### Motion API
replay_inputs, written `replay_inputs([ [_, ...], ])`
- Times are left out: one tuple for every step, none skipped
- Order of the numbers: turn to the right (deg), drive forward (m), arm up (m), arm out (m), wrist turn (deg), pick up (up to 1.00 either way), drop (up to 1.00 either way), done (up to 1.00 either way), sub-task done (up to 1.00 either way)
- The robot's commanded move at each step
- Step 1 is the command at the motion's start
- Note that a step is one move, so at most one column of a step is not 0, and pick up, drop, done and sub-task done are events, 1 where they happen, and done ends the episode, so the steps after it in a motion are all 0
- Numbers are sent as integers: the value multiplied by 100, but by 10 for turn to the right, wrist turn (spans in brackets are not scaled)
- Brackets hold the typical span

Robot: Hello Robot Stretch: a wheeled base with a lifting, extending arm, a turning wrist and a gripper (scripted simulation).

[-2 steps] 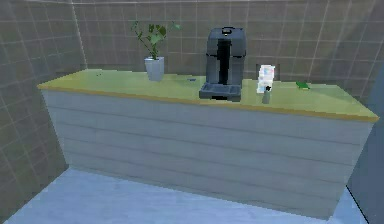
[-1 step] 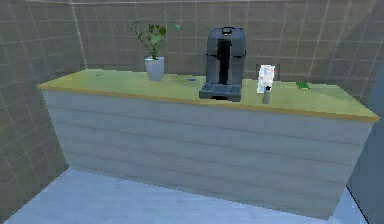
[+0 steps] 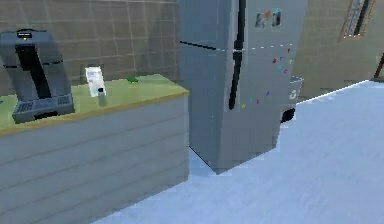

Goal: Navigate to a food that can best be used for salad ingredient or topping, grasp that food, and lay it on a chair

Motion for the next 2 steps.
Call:
replay_inputs([
  [180, 0, 0, 0, 0, 0, 0, 0, 0],
  [0, 35, 0, 0, 0, 0, 0, 0, 0],
])
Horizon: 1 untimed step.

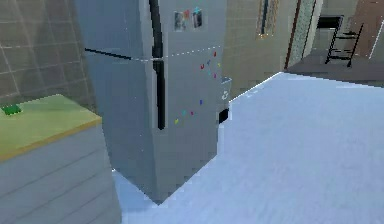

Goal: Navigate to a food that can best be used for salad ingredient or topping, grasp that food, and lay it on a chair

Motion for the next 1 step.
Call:
replay_inputs([
  [450, 0, 0, 0, 0, 0, 0, 0, 0],
])
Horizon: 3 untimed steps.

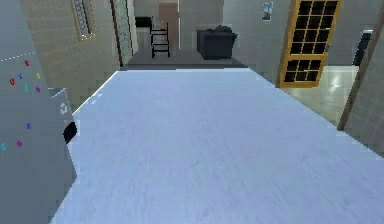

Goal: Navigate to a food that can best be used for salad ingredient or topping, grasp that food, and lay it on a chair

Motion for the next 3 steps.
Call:
replay_inputs([
  [270, 0, 0, 0, 0, 0, 0, 0, 0],
  [0, 100, 0, 0, 0, 0, 0, 0, 0],
  [0, 100, 0, 0, 0, 0, 0, 0, 0],
])
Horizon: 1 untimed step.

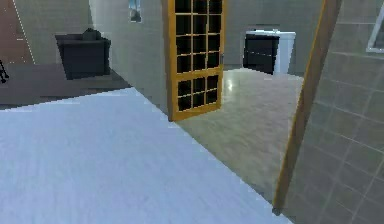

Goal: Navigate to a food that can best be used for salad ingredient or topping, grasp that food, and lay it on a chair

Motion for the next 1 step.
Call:
replay_inputs([
  [0, 100, 0, 0, 0, 0, 0, 0, 0],
])
